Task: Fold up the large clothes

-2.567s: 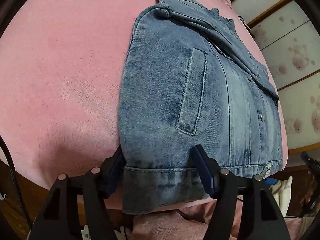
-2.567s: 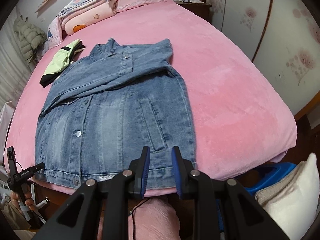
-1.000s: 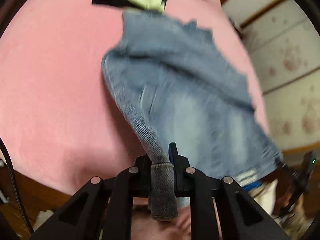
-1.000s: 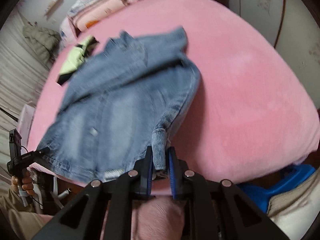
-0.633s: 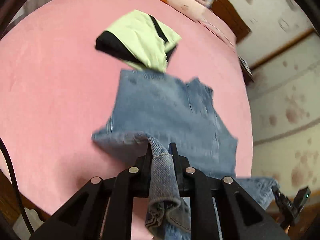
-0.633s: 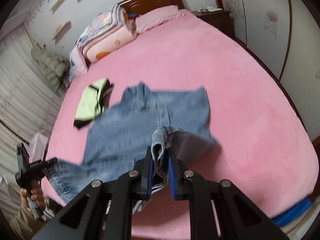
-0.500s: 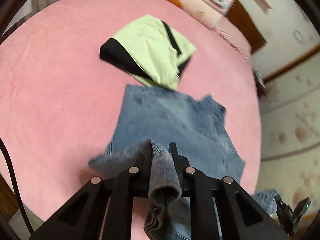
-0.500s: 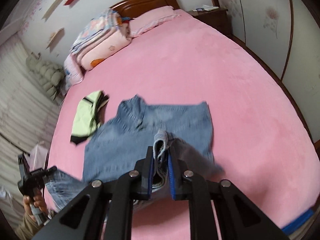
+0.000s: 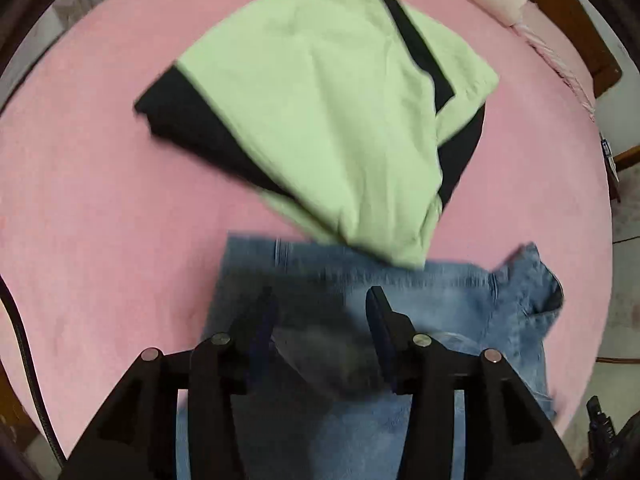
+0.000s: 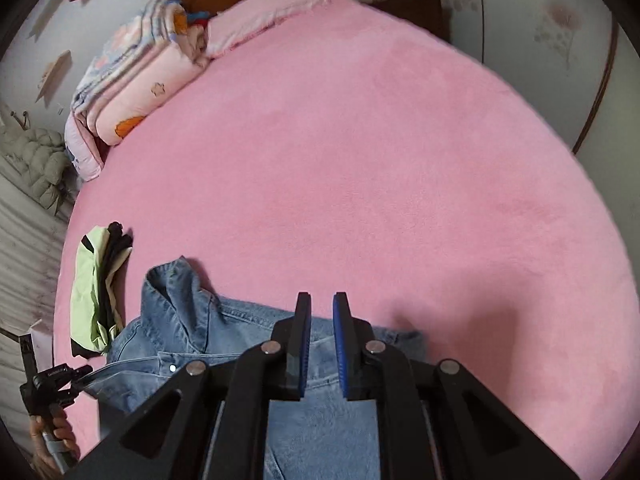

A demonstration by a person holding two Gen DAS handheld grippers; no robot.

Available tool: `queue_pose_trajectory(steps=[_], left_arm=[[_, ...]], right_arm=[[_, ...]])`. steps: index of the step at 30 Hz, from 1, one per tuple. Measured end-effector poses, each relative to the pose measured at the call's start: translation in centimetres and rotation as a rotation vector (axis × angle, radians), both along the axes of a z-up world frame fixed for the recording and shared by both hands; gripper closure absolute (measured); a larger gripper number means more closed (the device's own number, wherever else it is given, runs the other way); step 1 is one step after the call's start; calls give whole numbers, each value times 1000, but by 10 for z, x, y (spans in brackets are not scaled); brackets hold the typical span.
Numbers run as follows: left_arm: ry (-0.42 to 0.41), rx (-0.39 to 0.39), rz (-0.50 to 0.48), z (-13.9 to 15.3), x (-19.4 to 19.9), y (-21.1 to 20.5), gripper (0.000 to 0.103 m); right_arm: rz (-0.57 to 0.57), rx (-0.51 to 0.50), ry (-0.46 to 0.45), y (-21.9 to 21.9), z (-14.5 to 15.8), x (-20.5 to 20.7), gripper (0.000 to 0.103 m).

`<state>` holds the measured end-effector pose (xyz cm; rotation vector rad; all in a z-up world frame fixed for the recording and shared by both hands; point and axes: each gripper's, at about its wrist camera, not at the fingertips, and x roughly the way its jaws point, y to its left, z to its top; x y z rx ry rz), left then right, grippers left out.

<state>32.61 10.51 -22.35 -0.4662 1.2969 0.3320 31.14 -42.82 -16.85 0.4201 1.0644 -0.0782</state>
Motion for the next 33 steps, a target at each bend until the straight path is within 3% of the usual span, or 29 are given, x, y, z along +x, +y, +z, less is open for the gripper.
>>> queue_pose_trajectory(steps=[2, 9, 12, 15, 17, 28, 31, 32, 33], left_arm=[[-12, 21, -54, 0, 7, -1, 56], [-15, 78, -382, -12, 18, -21, 55], [-21, 81, -482, -16, 14, -30, 50], [-10, 89, -559, -22, 12, -40, 48], [13, 112, -606, -28, 12, -48, 48], [30, 239, -719, -54, 19, -80, 42], [40, 272, -728, -59, 24, -87, 49], [39, 289, -730, -60, 25, -89, 55], [37, 322, -728, -60, 25, -92, 69]], right_arm=[[31, -7, 41, -1, -14, 8, 92], [188, -67, 140, 14, -52, -4, 87], [217, -81, 163, 20, -59, -11, 80], [238, -94, 144, 26, -59, -16, 63], [253, -113, 136, 32, -59, -19, 58], [292, -246, 198, 41, -79, -13, 57], [287, -235, 215, 39, -87, -7, 58], [275, -223, 212, 37, -88, -6, 58], [259, -209, 214, 35, -88, -5, 59]])
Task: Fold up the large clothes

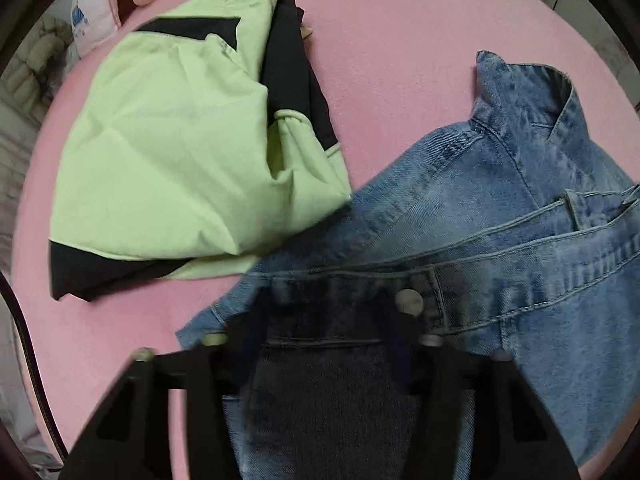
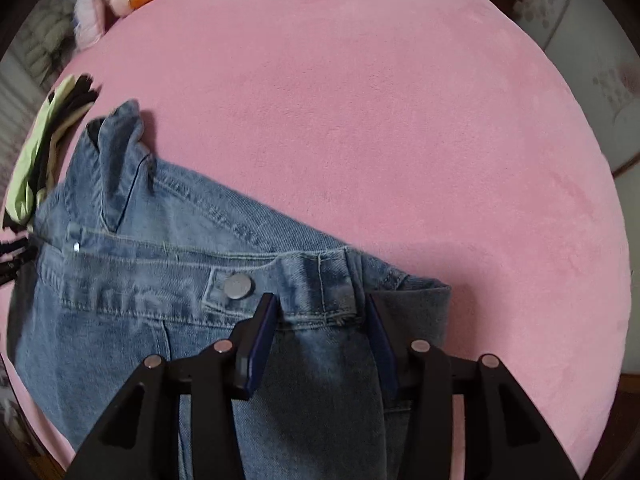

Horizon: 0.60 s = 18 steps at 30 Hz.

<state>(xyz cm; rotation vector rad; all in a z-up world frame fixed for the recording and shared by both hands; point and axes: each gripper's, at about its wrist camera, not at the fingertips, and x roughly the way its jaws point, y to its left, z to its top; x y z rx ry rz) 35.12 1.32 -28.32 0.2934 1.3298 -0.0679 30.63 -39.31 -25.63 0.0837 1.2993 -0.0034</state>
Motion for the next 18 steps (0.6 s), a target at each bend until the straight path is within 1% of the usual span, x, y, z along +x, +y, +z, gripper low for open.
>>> queue_pose_trajectory(steps=[1, 2, 3, 5, 7, 8, 9, 11, 12, 13, 15, 18], left_arm=[[-1, -15, -3, 1, 0, -1, 99], [6, -25, 1, 2, 0, -4, 98], [-7, 2, 7, 4, -2, -7, 99], [-50, 49, 3, 11, -6, -16, 100], [-96, 69, 36, 21, -9, -16, 103], [-136, 96, 84, 30, -9, -11, 103], [-156, 97, 119, 38, -9, -2, 103], [-196, 69, 219, 56, -6, 21, 103], [-212, 68, 258, 64, -4, 34, 103], [-217, 64, 281, 69, -3, 44, 103], [-225, 64, 302, 76, 1, 59, 103], [-220, 6, 307, 79, 3, 68, 103]], right_arm=[[-22, 13, -4, -3, 1, 0, 63], [-36, 19, -10, -5, 2, -1, 69], [-43, 32, -20, -7, 5, -3, 71], [-57, 27, -51, -7, 14, -8, 74], [-73, 30, -90, -8, 25, -14, 75], [-89, 34, -113, -10, 32, -16, 76], [-106, 41, -133, -13, 39, -18, 76], [-131, 69, -164, -20, 51, -20, 76], [-140, 80, -182, -22, 57, -20, 77], [-144, 84, -196, -24, 63, -19, 77], [-138, 89, -219, -23, 70, -16, 77], [-126, 84, -261, -20, 77, -10, 77]])
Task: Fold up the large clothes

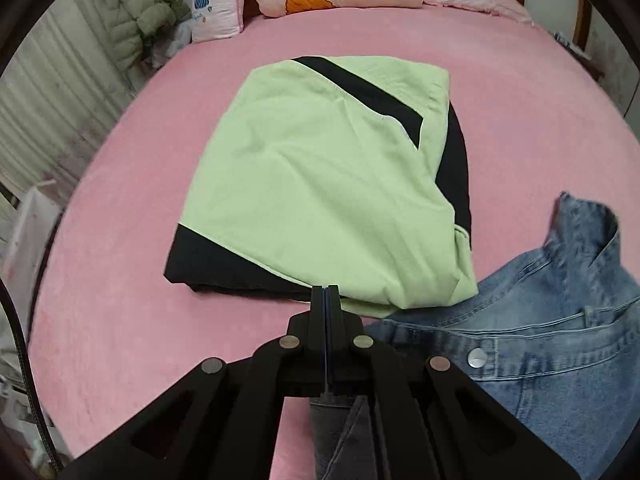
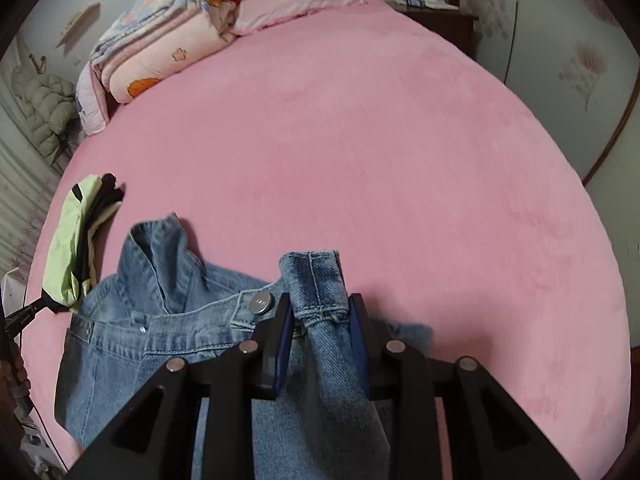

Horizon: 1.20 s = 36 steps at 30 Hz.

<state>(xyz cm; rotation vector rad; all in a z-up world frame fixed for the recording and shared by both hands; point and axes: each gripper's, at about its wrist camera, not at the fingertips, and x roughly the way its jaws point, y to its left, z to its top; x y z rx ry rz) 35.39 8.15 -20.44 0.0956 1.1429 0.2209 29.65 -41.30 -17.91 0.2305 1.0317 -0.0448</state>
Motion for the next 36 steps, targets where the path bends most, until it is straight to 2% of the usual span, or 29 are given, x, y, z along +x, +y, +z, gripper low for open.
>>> queue_pose_trajectory(steps=[3, 5, 7, 9, 11, 12, 13, 17, 18, 19, 20, 21, 23, 24, 27, 30, 33, 36], left_arm=[[45, -66, -31, -15, -3, -10, 101], [102, -110, -66, -28, -5, -17, 90], [151, -129, -97, -41, -4, -26, 72], [181, -133, -132, -52, -1, -34, 63], [201, -126, -159, -61, 3, -41, 43], [217, -121, -173, -67, 6, -45, 26], [233, -111, -183, -72, 9, -48, 20], [251, -56, -201, -90, 18, -55, 17], [248, -62, -196, -91, 20, -55, 17], [246, -72, -192, -93, 21, -54, 24], [247, -121, -208, -94, 21, -54, 37], [248, -128, -212, -94, 21, -54, 52], [228, -70, -233, -90, 18, -64, 76], [204, -11, -249, -87, 14, -72, 80], [128, 94, -248, -76, 1, -83, 84], [47, 97, -188, -53, -8, -79, 85], [-19, 97, -179, -35, -9, -77, 85], [-32, 132, -171, -40, -3, -76, 85]], right_arm=[[-19, -4, -8, 6, -5, 10, 77], [-29, -26, 29, 10, -20, 16, 77], [-29, -50, 86, 9, -39, 18, 77], [-40, -47, 116, 5, -51, 14, 77], [-47, -37, 120, 3, -55, 9, 76], [-47, -37, 119, 3, -56, 7, 76], [-44, -39, 118, 4, -57, 5, 76], [-37, -40, 112, 4, -57, 2, 76], [-37, -37, 110, 4, -56, 2, 76], [-35, -35, 108, 3, -57, 0, 76], [-34, -34, 107, 2, -57, 0, 76], [-34, -32, 107, 4, -58, 3, 76], [-37, -23, 105, 3, -59, 2, 76], [-40, -16, 103, 3, -59, 1, 76], [-40, -1, 91, 0, -55, -2, 76], [-32, 15, 69, 0, -48, -6, 76], [-24, 34, 19, 2, -33, -9, 76], [-16, 17, -29, 6, -25, -10, 76]])
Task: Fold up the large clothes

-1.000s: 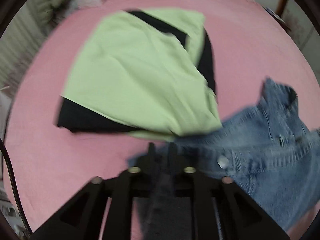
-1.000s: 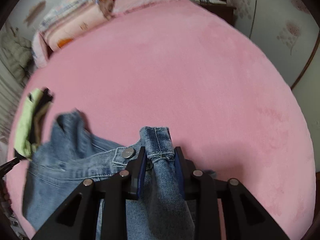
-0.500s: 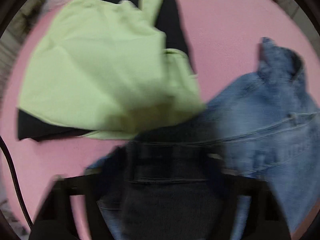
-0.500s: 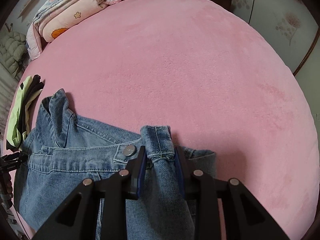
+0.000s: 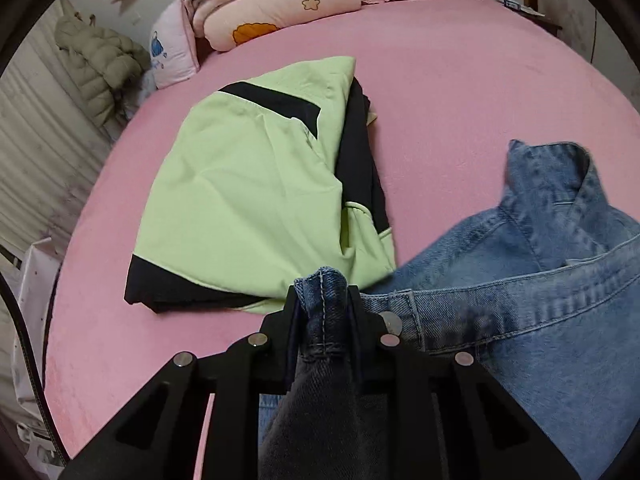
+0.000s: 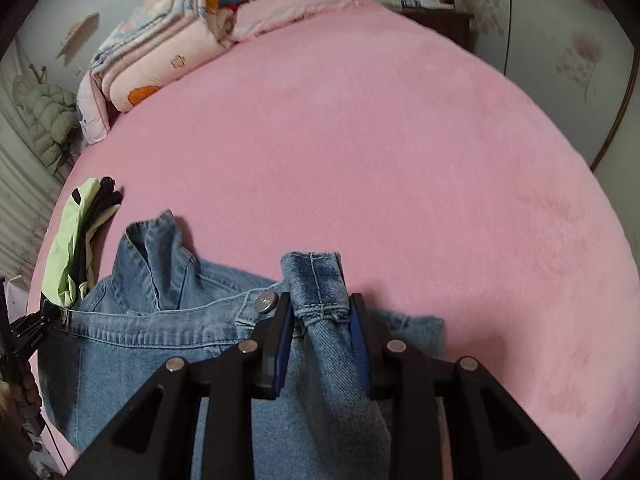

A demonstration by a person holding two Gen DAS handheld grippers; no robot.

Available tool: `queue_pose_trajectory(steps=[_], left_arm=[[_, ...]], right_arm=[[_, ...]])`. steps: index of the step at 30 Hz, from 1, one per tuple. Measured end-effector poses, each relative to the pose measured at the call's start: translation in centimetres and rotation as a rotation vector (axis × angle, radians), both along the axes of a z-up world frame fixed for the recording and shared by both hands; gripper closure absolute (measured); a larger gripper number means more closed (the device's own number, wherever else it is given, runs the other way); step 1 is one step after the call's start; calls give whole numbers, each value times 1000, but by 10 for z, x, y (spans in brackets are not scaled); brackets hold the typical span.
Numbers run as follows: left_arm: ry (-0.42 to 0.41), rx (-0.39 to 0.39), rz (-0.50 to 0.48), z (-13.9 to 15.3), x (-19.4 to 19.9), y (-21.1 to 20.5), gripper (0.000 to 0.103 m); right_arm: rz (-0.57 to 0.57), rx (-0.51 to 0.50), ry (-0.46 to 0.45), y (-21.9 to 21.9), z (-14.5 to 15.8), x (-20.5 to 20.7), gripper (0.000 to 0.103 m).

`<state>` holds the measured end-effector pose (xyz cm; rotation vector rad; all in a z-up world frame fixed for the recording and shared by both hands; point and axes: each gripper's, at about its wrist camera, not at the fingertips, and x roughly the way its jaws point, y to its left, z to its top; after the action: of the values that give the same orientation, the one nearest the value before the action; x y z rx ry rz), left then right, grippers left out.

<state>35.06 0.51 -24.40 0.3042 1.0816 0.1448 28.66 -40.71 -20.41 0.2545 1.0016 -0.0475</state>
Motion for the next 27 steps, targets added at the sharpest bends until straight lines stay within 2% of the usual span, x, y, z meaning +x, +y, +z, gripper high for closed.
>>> queue_pose_trajectory(steps=[2, 4, 5, 7, 9, 11, 12, 13, 18, 21, 24, 27], left_arm=[[37, 7, 25, -20, 3, -1, 85], [69, 18, 48, -43, 6, 1, 83], [64, 39, 56, -50, 4, -3, 83], [48, 71, 65, -51, 4, -6, 76], [52, 60, 76, -46, 5, -3, 67], [86, 12, 79, -36, 7, 3, 51], [96, -1, 83, -31, 9, 7, 37], [99, -12, 90, -25, 8, 8, 32], [54, -144, 107, 28, -24, 8, 26], [20, -190, 119, 50, -56, -5, 19], [1, -198, 129, 55, -93, -21, 19], [9, -168, 145, 38, -122, -32, 19]], right_arm=[[-7, -38, 34, 0, -13, 6, 76], [-26, -30, 102, -7, -38, 12, 75], [-32, -31, 126, -9, -49, 13, 74], [-38, -37, 129, -8, -51, 13, 73], [-40, -64, 137, -3, -41, 14, 70], [-20, -91, 128, 4, -28, 12, 70], [-11, -102, 120, 8, -22, 10, 70], [0, -114, 108, 13, -14, 6, 69], [32, -98, 25, 35, 31, -27, 68], [45, -67, -11, 58, 44, -54, 61], [85, -41, -12, 92, 38, -76, 61], [115, -59, 4, 116, 23, -94, 61]])
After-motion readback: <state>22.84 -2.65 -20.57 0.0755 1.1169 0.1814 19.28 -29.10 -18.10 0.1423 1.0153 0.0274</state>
